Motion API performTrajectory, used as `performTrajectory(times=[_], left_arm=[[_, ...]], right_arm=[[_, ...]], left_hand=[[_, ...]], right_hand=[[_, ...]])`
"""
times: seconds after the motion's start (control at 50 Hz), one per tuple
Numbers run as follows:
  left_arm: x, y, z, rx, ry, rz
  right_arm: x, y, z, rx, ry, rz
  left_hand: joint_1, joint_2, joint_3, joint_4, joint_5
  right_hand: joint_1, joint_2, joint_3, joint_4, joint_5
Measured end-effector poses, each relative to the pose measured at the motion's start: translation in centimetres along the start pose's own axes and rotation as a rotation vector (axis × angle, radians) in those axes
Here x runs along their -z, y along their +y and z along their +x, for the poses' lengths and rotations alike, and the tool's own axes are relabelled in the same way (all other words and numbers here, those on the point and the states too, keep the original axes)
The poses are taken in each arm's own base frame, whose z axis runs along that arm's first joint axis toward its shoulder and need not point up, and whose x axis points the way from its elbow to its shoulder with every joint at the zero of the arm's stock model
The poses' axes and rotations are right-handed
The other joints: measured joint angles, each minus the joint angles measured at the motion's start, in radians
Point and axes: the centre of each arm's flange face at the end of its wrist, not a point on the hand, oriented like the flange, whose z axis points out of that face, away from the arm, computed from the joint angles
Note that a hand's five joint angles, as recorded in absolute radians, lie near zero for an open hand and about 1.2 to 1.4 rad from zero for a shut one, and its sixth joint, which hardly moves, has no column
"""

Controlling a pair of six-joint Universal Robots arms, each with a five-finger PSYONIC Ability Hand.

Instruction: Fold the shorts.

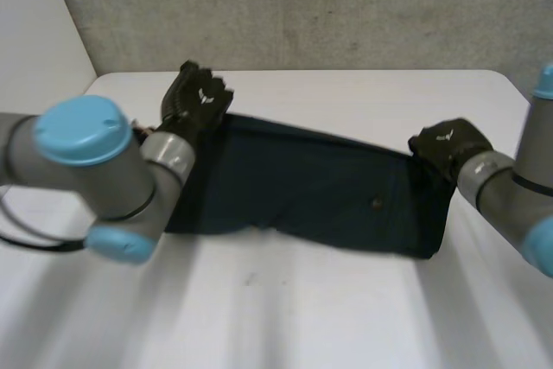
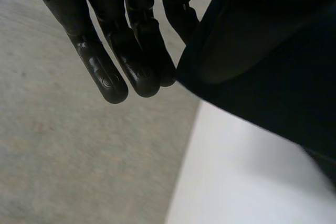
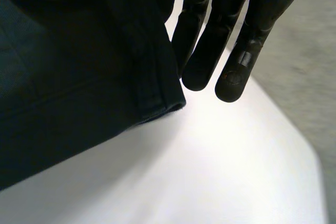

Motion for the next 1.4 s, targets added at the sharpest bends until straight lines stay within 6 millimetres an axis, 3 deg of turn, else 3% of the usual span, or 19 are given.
performTrajectory(times=[0.2,0.34,0.36,0.4,0.42,0.44,0.5,0.52,0.54,0.7,0.74,0.84,0.96,1.06,1.18,1.22,1.28,1.3,1.4], left_arm=[[-7.6,2.3,3.2,0.003,-0.081,0.086],[-9.2,3.9,6.0,0.012,-0.057,0.130],[-9.4,4.2,6.8,0.018,-0.049,0.143],[-9.4,4.3,6.9,0.019,-0.048,0.145],[-9.4,4.4,7.0,0.021,-0.047,0.147],[-9.3,4.6,7.7,0.037,-0.049,0.162],[-9.1,4.6,8.1,0.052,-0.055,0.174],[-8.9,4.4,8.0,0.059,-0.059,0.179],[-8.9,4.4,8.0,0.059,-0.059,0.179],[-6.3,1.1,4.5,0.144,-0.078,0.201],[-4.4,-0.5,2.4,0.230,-0.067,0.199],[0.0,-2.1,0.0,0.441,0.008,0.138],[4.6,-2.0,-0.3,0.650,0.125,-0.032],[7.2,-1.0,0.3,0.732,0.180,-0.171],[8.4,0.4,0.9,0.748,0.171,-0.242],[8.5,1.1,1.0,0.745,0.151,-0.248],[8.5,1.5,1.0,0.742,0.130,-0.246],[8.4,1.7,1.0,0.740,0.121,-0.244],[8.3,2.0,0.9,0.737,0.100,-0.235]], right_arm=[[-7.8,0.2,0.4,0.077,0.180,0.086],[-11.8,1.6,-1.0,0.126,0.207,0.145],[-12.5,2.1,-1.4,0.135,0.208,0.152],[-12.7,2.2,-1.5,0.136,0.208,0.153],[-12.8,2.3,-1.6,0.137,0.207,0.154],[-13.1,2.6,-2.0,0.141,0.201,0.157],[-12.9,2.3,-2.1,0.135,0.199,0.161],[-12.4,1.8,-1.7,0.124,0.204,0.170],[-12.4,1.8,-1.7,0.124,0.204,0.170],[-6.8,-2.8,1.3,0.002,0.235,0.245],[-3.8,-3.7,1.8,-0.045,0.205,0.249],[-0.4,-3.3,1.2,-0.120,0.111,0.194],[1.3,-1.2,-0.4,-0.229,0.010,0.079],[0.7,1.0,-1.6,-0.286,-0.036,0.009],[-2.1,4.0,-3.1,-0.296,-0.042,-0.018],[-3.3,5.0,-3.5,-0.292,-0.033,-0.013],[-4.3,5.7,-3.6,-0.287,-0.021,-0.010],[-4.8,6.1,-3.5,-0.284,-0.008,-0.011],[-5.4,6.6,-2.1,-0.255,0.058,-0.026]], left_hand=[[0.000,0.002,0.001,0.000,0.000],[0.000,0.002,0.001,0.000,0.008],[-0.035,-0.048,-0.051,-0.036,-0.027],[-0.035,-0.048,-0.051,-0.036,-0.027],[-0.119,-0.121,-0.123,-0.125,-0.116],[-0.323,-0.327,-0.305,-0.310,-0.297],[-0.323,-0.327,-0.305,-0.310,-0.297],[-0.912,-0.968,-0.964,-0.979,-0.959],[-0.912,-0.968,-0.964,-0.979,-0.959],[-0.916,-0.990,-0.982,-0.995,-0.969],[-0.916,-0.990,-0.982,-0.995,-0.969],[-0.916,-0.990,-0.982,-0.995,-0.969],[-0.916,-0.990,-0.982,-0.995,-0.969],[-0.916,-0.990,-0.982,-0.995,-0.969],[-0.916,-0.990,-0.982,-0.995,-0.969],[-0.916,-0.990,-0.982,-0.995,-0.969],[-0.916,-0.990,-0.982,-0.995,-0.969],[-0.916,-0.990,-0.982,-0.995,-0.969],[-0.916,-0.990,-0.982,-0.995,-0.969]], right_hand=[[0.000,0.000,0.000,0.000,0.000],[-0.045,-0.065,-0.076,-0.069,-0.053],[-0.244,-0.333,-0.351,-0.336,-0.294],[-0.350,-0.436,-0.468,-0.452,-0.404],[-0.350,-0.436,-0.468,-0.452,-0.404],[-0.700,-0.832,-0.858,-0.840,-0.791],[-0.785,-0.940,-0.996,-0.959,-0.901],[-0.785,-0.940,-0.996,-0.959,-0.901],[-0.785,-0.940,-0.996,-0.959,-0.901],[-0.786,-0.943,-1.000,-0.960,-0.916],[-0.786,-0.943,-1.000,-0.960,-0.916],[-0.786,-0.943,-1.000,-0.960,-0.916],[-0.786,-0.943,-1.000,-0.960,-0.916],[-0.786,-0.943,-1.000,-0.959,-0.916],[-0.744,-0.883,-0.920,-0.906,-0.865],[-0.444,-0.527,-0.585,-0.571,-0.553],[-0.307,-0.329,-0.392,-0.375,-0.362],[-0.178,-0.117,-0.187,-0.159,-0.175],[-0.139,-0.022,-0.108,-0.015,-0.104]])
